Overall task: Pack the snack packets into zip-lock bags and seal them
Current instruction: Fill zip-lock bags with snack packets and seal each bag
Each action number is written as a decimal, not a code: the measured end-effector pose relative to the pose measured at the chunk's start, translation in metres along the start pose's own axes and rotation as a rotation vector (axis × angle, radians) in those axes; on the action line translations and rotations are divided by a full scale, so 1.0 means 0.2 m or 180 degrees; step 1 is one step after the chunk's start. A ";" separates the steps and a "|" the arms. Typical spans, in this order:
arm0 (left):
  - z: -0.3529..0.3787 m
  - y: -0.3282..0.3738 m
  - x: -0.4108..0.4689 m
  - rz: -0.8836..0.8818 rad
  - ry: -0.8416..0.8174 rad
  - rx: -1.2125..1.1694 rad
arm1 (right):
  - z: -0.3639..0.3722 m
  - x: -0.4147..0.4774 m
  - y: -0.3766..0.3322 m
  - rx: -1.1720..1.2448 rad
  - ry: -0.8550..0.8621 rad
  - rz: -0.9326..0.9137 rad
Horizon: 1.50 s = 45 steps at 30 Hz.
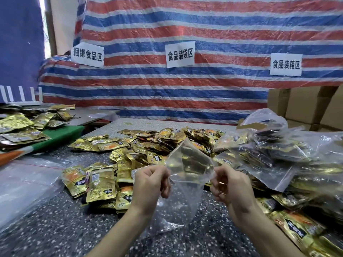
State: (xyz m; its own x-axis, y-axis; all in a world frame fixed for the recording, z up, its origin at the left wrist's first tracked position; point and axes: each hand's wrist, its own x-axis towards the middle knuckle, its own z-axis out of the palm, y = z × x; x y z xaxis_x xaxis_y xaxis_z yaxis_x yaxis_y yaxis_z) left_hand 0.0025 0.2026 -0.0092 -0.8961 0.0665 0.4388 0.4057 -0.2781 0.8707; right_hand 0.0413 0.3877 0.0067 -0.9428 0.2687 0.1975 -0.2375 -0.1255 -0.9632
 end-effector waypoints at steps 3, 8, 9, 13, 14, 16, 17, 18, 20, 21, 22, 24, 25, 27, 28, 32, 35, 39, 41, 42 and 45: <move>0.00 0.01 0.00 0.0124 -0.0018 -0.0059 | 0.01 0.00 0.02 -0.0317 -0.0027 -0.0480; 0.02 0.02 -0.01 0.0279 -0.0063 -0.0019 | 0.01 0.08 0.08 -0.2591 0.0385 -0.1286; 0.02 0.03 -0.01 0.0289 -0.0076 -0.0002 | 0.02 0.12 0.10 -0.2961 0.0412 -0.1416; 0.03 0.03 -0.02 0.0255 -0.0142 0.0037 | 0.08 0.32 0.14 -0.4337 0.0729 -0.1628; 0.03 0.03 -0.02 0.0248 -0.0156 0.0055 | 0.09 0.36 0.14 -0.4576 0.0859 -0.1555; 0.04 0.03 -0.03 0.0237 -0.0177 0.0058 | 0.12 0.42 0.16 -0.4830 0.1042 -0.1332; 0.04 0.03 -0.03 0.0235 -0.0185 0.0045 | 0.13 0.44 0.17 -0.4904 0.1064 -0.1195; 0.04 0.03 -0.03 0.0237 -0.0191 0.0033 | 0.13 0.45 0.19 -0.4946 0.1064 -0.1045; 0.04 0.04 -0.04 0.0255 -0.0174 0.0038 | 0.13 0.48 0.23 -0.5011 0.1075 -0.0752; 0.04 0.04 -0.04 0.0264 -0.0162 0.0055 | 0.13 0.49 0.25 -0.5045 0.1097 -0.0656; 0.04 0.04 -0.03 0.0268 -0.0154 0.0067 | 0.12 0.50 0.25 -0.5055 0.1113 -0.0609; 0.04 0.05 -0.03 0.0271 -0.0152 0.0081 | 0.11 0.52 0.26 -0.5044 0.1118 -0.0586; 0.04 0.05 -0.03 0.0268 -0.0149 0.0090 | 0.10 0.52 0.26 -0.5068 0.1099 -0.0604; 0.04 0.05 -0.04 0.0238 -0.0155 0.0098 | 0.10 0.51 0.27 -0.5080 0.1046 -0.0708; 0.04 0.05 -0.04 0.0222 -0.0159 0.0087 | 0.10 0.51 0.27 -0.5073 0.1033 -0.0817; 0.04 0.04 -0.03 0.0222 -0.0163 0.0116 | 0.07 0.47 0.20 -0.4950 0.0875 -0.1260; 0.04 0.04 -0.03 0.0228 -0.0159 0.0121 | 0.06 0.42 0.09 -0.3888 0.0571 -0.1402; 0.04 0.03 -0.04 0.0228 -0.0192 0.0130 | 0.04 0.35 -0.15 -0.2338 0.0583 -0.0867; 0.04 0.02 -0.03 0.0221 -0.0210 0.0132 | 0.04 0.29 -0.28 -0.1513 0.0649 -0.0553; 0.04 0.02 -0.03 0.0208 -0.0219 0.0129 | 0.04 0.26 -0.34 -0.1083 0.0643 -0.0424; 0.04 0.02 -0.03 0.0150 -0.0269 0.0068 | 0.07 0.15 -0.46 -0.0027 0.0362 0.0001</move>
State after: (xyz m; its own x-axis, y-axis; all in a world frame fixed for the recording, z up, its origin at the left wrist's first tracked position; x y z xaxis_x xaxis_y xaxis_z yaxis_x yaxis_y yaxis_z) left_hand 0.0109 0.2090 -0.0076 -0.8579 0.1347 0.4959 0.4517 -0.2624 0.8527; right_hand 0.0327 0.3946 0.1043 -0.9101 0.3752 0.1758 -0.2348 -0.1176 -0.9649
